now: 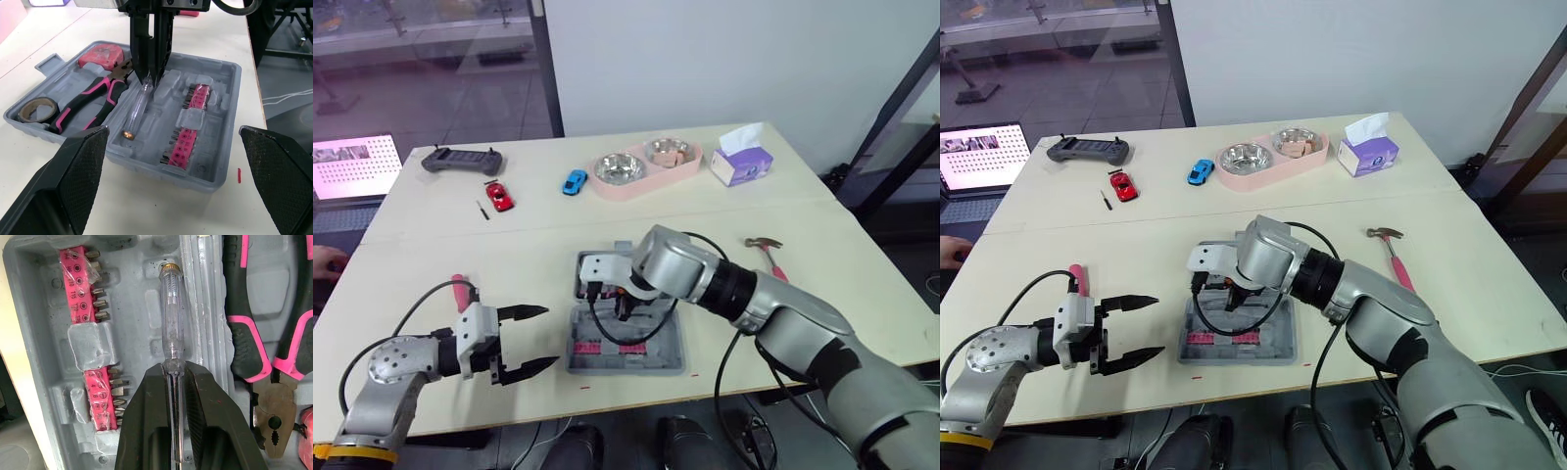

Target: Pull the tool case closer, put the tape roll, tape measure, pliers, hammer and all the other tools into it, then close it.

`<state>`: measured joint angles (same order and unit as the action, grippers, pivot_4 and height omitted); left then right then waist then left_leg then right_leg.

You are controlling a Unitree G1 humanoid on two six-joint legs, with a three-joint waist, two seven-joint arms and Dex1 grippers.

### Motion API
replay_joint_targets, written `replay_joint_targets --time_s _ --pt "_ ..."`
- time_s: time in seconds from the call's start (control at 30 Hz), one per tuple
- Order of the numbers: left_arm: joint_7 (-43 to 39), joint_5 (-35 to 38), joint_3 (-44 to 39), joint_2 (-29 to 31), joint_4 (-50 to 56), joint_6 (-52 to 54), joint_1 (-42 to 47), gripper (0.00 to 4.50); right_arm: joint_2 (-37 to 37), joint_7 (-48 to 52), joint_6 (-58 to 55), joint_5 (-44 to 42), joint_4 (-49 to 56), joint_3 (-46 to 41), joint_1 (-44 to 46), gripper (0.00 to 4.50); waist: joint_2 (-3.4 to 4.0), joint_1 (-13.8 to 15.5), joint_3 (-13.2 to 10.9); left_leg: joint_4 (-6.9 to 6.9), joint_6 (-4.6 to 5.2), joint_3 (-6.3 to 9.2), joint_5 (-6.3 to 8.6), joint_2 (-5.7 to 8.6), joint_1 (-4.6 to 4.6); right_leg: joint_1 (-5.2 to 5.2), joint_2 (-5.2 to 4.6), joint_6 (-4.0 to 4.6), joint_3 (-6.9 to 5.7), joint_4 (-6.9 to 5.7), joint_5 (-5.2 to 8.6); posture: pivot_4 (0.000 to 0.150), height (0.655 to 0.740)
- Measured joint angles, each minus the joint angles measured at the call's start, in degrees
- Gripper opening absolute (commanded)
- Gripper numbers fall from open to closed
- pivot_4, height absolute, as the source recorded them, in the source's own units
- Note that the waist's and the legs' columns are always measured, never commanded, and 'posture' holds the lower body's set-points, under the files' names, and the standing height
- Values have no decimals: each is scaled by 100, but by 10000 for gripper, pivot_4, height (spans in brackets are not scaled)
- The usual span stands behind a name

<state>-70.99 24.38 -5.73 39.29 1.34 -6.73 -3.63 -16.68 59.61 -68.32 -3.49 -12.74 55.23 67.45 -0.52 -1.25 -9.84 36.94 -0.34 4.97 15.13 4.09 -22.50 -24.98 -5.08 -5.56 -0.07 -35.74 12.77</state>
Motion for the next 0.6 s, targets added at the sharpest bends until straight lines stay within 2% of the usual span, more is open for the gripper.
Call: replay_joint_targets --time_s 0.57,0.6 --pt "16 0 1 0 0 1 1 45000 59 -77 2 -6 0 -30 0 695 0 13 0 1 -1 0 0 2 0 -1 -1 0 0 -1 0 1500 7400" --pt "15 0 1 0 0 1 1 45000 62 -79 1 -6 0 -31 0 5021 0 12 0 1 -1 -1 0 2 0 -1 0 0 0 -1 0 1500 7400"
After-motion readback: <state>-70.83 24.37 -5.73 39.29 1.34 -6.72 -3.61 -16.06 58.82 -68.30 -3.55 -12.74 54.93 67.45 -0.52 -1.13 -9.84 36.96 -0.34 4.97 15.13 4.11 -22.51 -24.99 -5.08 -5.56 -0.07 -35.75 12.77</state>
